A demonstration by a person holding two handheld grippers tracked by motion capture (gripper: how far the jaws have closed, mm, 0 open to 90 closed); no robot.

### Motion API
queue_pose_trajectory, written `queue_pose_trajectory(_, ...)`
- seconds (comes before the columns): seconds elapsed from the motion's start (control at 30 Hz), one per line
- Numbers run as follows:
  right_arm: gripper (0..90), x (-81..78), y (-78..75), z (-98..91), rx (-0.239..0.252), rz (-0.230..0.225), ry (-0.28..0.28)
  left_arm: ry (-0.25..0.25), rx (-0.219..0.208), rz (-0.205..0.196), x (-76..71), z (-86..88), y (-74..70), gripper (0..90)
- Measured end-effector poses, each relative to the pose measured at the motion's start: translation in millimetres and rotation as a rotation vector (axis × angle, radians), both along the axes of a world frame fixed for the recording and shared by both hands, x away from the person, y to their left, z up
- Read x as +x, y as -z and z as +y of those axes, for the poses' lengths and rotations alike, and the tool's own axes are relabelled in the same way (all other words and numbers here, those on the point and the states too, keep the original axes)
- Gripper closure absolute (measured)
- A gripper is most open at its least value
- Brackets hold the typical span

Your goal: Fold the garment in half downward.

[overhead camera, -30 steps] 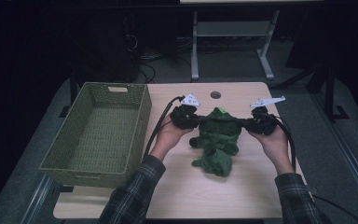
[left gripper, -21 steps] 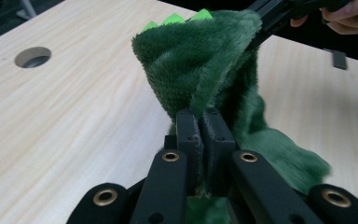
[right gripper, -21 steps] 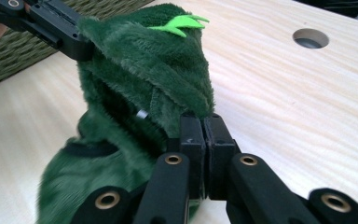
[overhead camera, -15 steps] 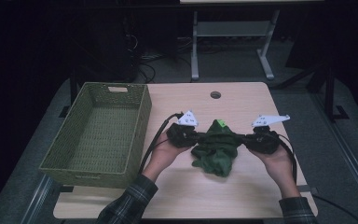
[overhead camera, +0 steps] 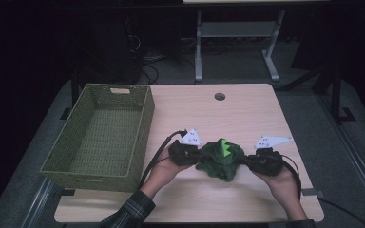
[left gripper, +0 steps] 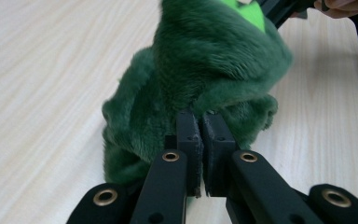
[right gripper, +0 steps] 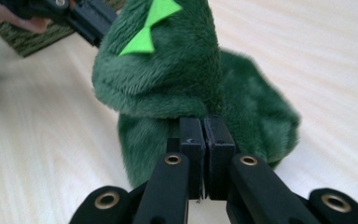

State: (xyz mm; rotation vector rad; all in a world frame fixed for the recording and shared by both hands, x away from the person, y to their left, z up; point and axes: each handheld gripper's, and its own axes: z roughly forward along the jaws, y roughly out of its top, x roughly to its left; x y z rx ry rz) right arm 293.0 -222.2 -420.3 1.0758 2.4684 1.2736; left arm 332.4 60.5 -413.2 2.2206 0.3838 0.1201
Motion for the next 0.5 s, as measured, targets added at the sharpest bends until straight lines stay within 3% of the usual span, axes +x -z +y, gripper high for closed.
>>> queue_pose_trajectory(0.23,87.8,-13.4,10.8,-1.1,0.005,0.036,-0.037,0.012,0.010,0.021,-9.5,1.5,12.8,86.8)
queue_pose_trajectory(0.5,87.5,-25.4,26.2,0.6,-0.014,0.088,-0.073,0.038,0.052,0.054,-18.9,3.0,32.7,87.0)
